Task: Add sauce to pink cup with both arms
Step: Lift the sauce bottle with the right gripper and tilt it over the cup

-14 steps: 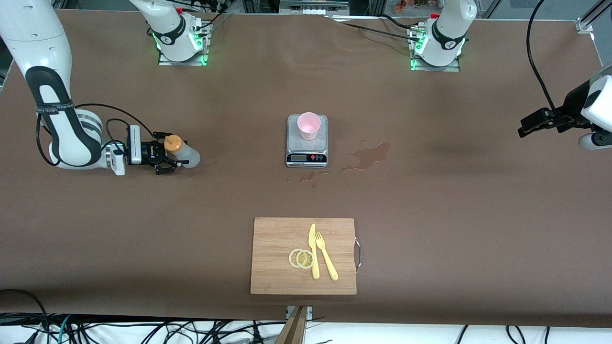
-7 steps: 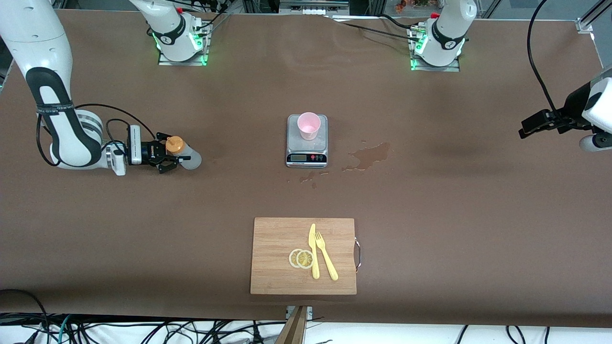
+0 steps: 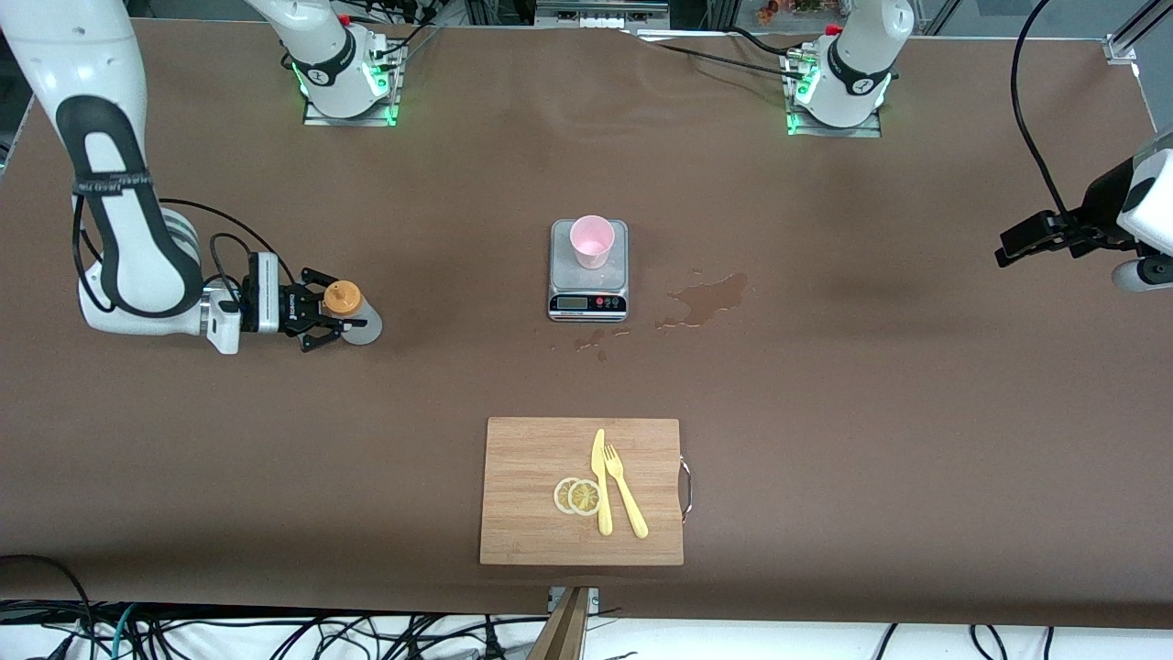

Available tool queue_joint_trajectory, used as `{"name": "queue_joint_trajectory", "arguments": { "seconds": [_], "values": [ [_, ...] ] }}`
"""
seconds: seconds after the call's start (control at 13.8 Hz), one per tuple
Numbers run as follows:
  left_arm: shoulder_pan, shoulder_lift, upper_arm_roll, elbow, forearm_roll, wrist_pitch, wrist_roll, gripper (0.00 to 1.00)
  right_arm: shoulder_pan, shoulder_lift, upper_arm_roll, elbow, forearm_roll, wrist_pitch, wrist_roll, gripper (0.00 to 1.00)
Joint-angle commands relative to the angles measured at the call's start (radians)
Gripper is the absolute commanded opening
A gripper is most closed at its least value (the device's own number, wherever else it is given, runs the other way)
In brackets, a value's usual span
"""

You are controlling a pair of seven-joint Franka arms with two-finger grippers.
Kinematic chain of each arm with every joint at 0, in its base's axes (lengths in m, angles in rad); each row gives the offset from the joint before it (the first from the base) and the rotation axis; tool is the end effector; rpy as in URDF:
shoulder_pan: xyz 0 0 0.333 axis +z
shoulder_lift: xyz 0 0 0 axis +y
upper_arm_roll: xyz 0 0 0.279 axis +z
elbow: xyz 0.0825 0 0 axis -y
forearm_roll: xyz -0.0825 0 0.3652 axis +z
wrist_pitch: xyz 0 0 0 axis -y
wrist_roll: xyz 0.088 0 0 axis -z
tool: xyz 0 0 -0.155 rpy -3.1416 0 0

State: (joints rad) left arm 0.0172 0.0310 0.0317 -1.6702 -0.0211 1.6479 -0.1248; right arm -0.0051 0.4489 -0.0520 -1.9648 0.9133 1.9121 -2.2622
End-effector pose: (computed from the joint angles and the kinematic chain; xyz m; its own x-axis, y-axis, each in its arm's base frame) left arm 0.5431 0.0233 0.4842 0.9831 0.1744 -0.0553 0.1753 -0.9844 0.0132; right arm 0.5404 0.0609 0.1810 -0.0081 0.6582 0.7528 0.9856 0.1322 -0.1050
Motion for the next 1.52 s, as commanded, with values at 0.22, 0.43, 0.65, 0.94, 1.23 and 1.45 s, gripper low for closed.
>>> {"name": "queue_joint_trajectory", "arguments": {
  "seconds": [0.22,0.43,0.65,0.94,1.23,1.45],
  "values": [
    [0.004,0.01,0.005,0.027,-0.022,-0.011,0.022,1.0,0.186,-0.134,-0.026,-0.026,-0.142,0.129,0.262,0.14],
    [0.006,0.012,0.007,0.026,-0.022,-0.011,0.024,1.0,0.259,-0.138,-0.026,0.029,-0.267,0.146,0.413,0.14],
    [0.006,0.012,0.008,0.027,-0.022,-0.011,0.022,1.0,0.347,-0.15,-0.026,0.09,-0.43,0.145,0.617,0.14],
    [0.006,0.012,0.007,0.027,-0.022,-0.011,0.02,1.0,0.454,-0.145,-0.026,0.165,-0.609,0.128,0.829,0.14],
    [0.006,0.01,0.004,0.024,-0.022,-0.014,0.016,1.0,0.531,-0.135,-0.026,0.191,-0.712,0.094,0.979,0.14],
    [0.006,0.009,0.004,0.024,-0.022,-0.016,0.016,1.0,0.589,-0.119,-0.025,0.23,-0.783,0.046,1.068,0.14]
  ]
}}
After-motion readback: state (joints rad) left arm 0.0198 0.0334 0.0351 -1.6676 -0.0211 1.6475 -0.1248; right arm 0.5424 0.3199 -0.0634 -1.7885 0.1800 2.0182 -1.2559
